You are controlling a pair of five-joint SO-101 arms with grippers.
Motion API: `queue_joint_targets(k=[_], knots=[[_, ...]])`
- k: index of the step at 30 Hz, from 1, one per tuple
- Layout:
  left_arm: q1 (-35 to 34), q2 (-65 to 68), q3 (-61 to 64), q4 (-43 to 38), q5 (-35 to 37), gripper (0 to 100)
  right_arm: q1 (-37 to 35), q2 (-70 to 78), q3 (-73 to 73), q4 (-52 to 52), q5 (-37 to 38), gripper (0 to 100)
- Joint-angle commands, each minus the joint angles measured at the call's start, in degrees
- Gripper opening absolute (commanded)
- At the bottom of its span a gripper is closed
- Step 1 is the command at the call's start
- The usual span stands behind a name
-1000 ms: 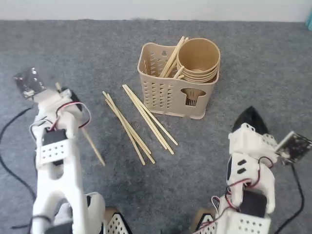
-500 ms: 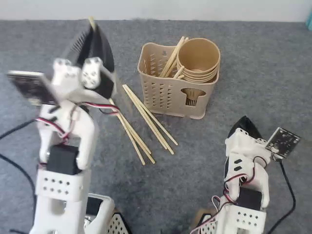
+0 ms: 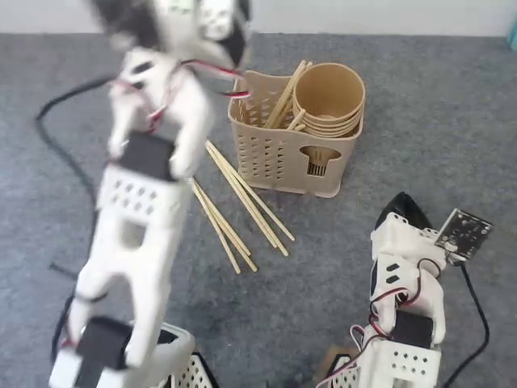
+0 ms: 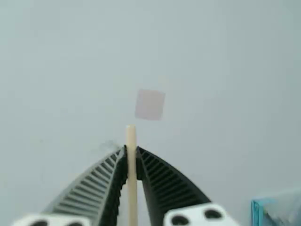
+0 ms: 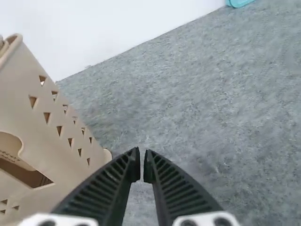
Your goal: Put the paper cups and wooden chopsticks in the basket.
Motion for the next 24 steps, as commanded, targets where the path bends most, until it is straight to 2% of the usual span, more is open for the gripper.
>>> queue_joint_targets(k=[1, 9, 12, 16, 21, 24], knots=[[1.1, 4.5, -5.0, -2.0, -0.5, 1, -0.4, 0.7, 1.1, -0.6, 2.5, 2.6], [0.6, 9.8, -5.7, -3.9, -0.5, 2, -0.5, 0.7, 1.1, -0.6, 2.7, 2.6], [0.6, 9.7, -5.8, -2.9, -0.1, 10, -0.5, 0.7, 1.1, -0.6, 2.7, 2.6], [0.6, 7.3, -7.9, 7.5, -0.3, 18, -0.6, 0.7, 1.1, -0.3, 2.7, 2.8], [0.4, 0.4, -7.7, 19.1, -0.2, 16, -0.6, 0.7, 1.1, -0.2, 2.8, 2.8], [-2.7, -5.0, -7.7, 28.8, -0.1, 13, -0.6, 0.7, 1.1, -0.1, 2.8, 2.7]])
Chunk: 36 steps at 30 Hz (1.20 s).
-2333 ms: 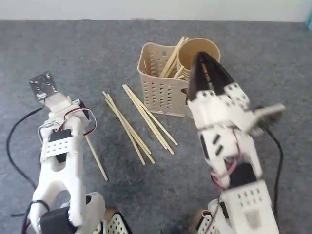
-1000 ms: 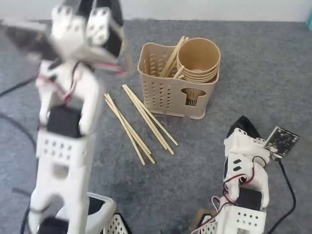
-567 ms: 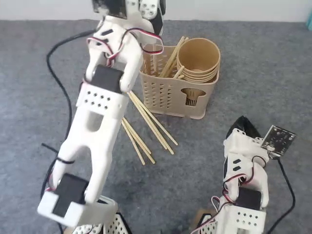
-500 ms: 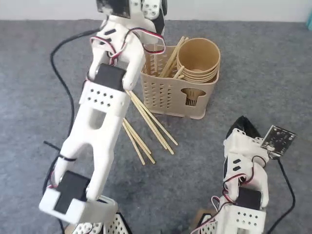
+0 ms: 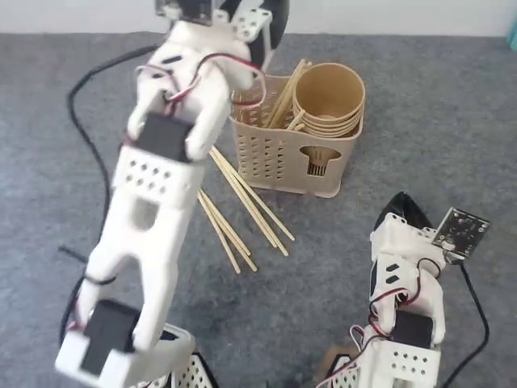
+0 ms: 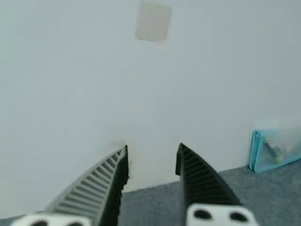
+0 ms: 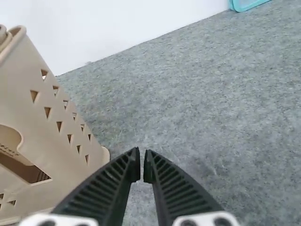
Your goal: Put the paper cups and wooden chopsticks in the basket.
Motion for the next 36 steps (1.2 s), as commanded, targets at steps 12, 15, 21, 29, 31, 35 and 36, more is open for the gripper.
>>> queue_joint_targets(k=[12, 15, 21, 29, 31, 35, 36], knots=[[-24.3, -12.9, 18.4, 28.3, 0.3, 4, -0.5, 0.7, 1.1, 0.7, 1.5, 2.8], [-25.8, -13.4, 30.0, 21.4, 5.2, 4, -1.6, 0.7, 1.1, 1.6, 1.5, 2.8], [-25.0, -12.9, 48.0, 8.0, 14.3, 4, -2.2, 0.2, 1.1, 3.0, 1.5, 3.0], [-21.0, -12.8, 61.0, -11.7, 15.4, 4, -2.2, 0.2, 1.1, 3.0, 1.5, 3.0], [-19.5, -12.7, 62.5, -14.1, 15.4, 4, -2.2, 0.2, 1.1, 3.0, 1.5, 3.0], [-18.9, -8.0, 61.4, -14.7, 20.1, 5, -2.2, 0.2, 1.1, 3.1, 1.5, 3.0], [-18.9, -5.8, 60.1, -14.2, 20.8, 7, -2.2, 0.2, 1.1, 3.1, 1.5, 3.0]])
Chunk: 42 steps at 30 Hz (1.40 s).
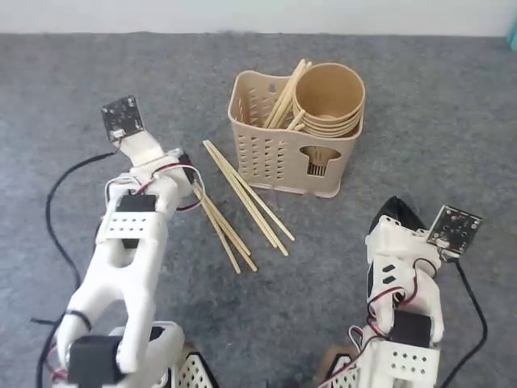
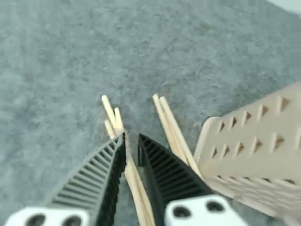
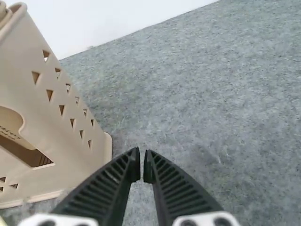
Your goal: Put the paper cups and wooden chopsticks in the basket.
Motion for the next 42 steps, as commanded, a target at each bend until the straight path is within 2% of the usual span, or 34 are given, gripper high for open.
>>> queue_joint_targets(k=[1, 5, 15, 19, 24, 34, 36, 39, 42], knots=[[0.3, 5.7, -4.5, -0.4, 2.7, 9, -0.5, 0.2, 1.1, 0.3, 1.0, 3.0], [0.1, 14.1, -10.8, 2.5, 2.9, 14, -0.5, 0.2, 1.1, 0.3, 1.0, 2.9], [0.2, 21.0, -14.9, 2.0, 3.2, 14, -0.5, 0.2, 1.1, 0.3, 1.0, 2.9], [0.1, 22.9, -16.7, 2.4, 6.6, 14, -0.5, 0.2, 1.1, 0.3, 1.0, 2.8], [0.1, 25.4, -19.6, 4.7, 7.0, 14, -0.5, 0.2, 1.1, 0.3, 1.0, 2.8], [-1.1, 37.2, -34.9, 19.1, 9.7, 14, -0.6, 0.2, 1.1, 0.3, 1.0, 2.8], [-1.1, 37.2, -35.3, 19.8, 9.9, 12, -0.6, 0.2, 1.1, 0.3, 1.0, 2.8], [-0.9, 37.2, -35.3, 19.8, 9.7, 0, -0.6, 0.2, 1.1, 0.3, 1.0, 2.8], [-0.7, 37.2, -35.3, 19.9, 9.7, 1, -0.6, 0.2, 1.1, 0.3, 1.0, 2.8]])
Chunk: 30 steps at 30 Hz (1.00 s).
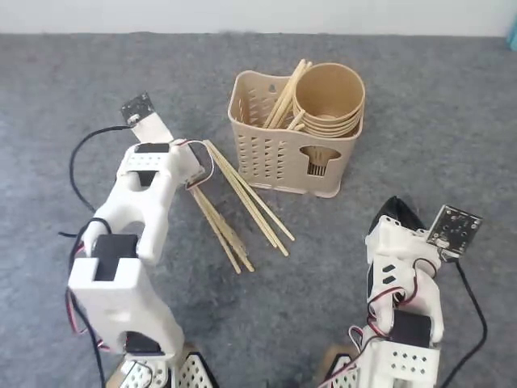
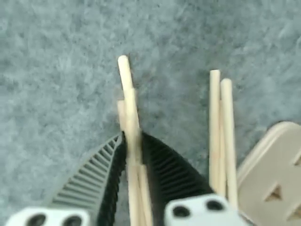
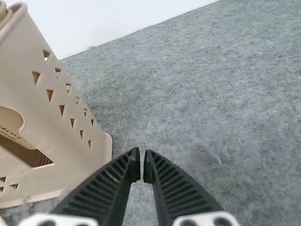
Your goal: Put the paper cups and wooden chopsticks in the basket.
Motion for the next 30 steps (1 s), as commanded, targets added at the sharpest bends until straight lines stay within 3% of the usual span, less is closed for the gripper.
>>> queue_joint_targets(k=[1, 7, 14, 22, 30], knots=[[-0.1, -0.5, -2.2, 0.4, 0.1, 1, -0.6, 0.2, 1.1, 0.3, 1.0, 2.8], [0.0, -5.1, -3.9, 6.7, 0.1, 1, -0.6, 0.2, 1.1, 0.3, 1.0, 2.9], [0.1, -29.1, 0.0, 8.6, -1.4, 1, -0.6, 0.2, 1.1, 0.3, 1.0, 2.8], [6.2, -56.6, 8.1, -6.9, -15.0, 1, -0.6, 0.3, 1.1, 0.3, 1.0, 2.9], [7.3, -66.2, 8.3, -24.2, -20.4, 1, -0.6, 0.3, 1.1, 0.3, 1.0, 3.0]])
